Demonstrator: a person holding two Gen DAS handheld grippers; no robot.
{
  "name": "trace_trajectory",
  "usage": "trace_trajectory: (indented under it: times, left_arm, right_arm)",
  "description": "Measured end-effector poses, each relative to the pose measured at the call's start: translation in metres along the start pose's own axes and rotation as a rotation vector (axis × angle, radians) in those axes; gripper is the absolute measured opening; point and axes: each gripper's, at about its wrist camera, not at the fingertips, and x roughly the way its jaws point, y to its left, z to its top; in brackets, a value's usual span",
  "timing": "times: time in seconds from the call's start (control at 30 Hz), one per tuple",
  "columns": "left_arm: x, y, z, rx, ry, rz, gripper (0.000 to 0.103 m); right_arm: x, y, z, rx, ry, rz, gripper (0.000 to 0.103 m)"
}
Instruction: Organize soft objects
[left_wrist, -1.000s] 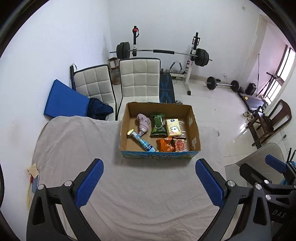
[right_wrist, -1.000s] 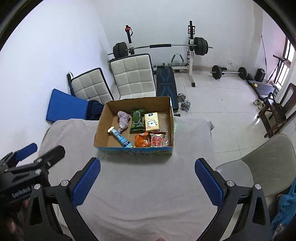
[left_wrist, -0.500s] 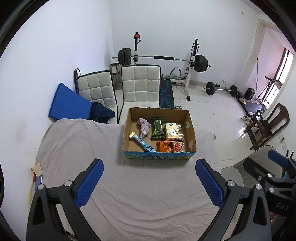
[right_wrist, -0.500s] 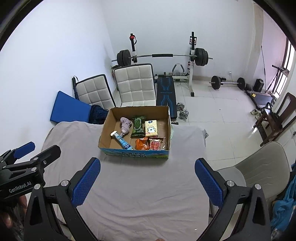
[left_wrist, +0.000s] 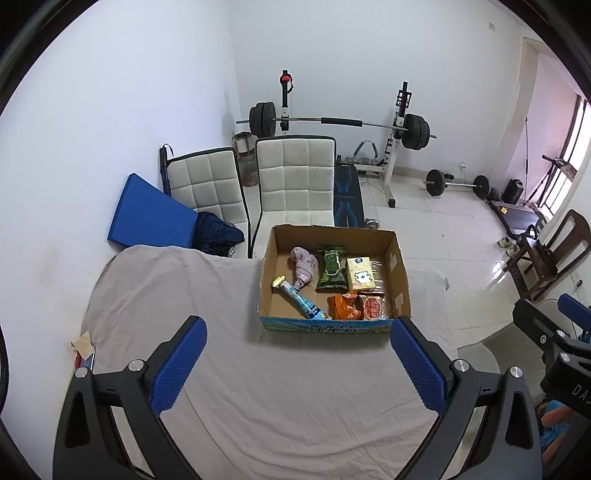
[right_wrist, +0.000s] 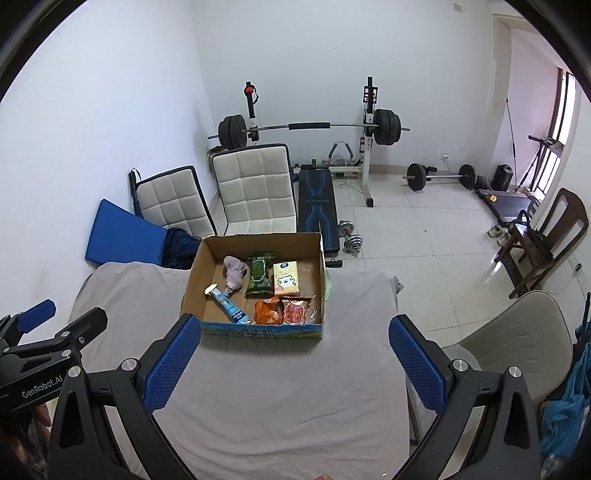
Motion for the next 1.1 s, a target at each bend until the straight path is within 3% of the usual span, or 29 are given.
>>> trace_trajectory:
  times: [1.1]
  left_arm:
    - [-0.009,-0.003,0.008,-0.006,-0.006,-0.014,0.102]
  right_arm:
    - [0.013,-0.001,0.004,-0.019,-0.006,0.002,0.103]
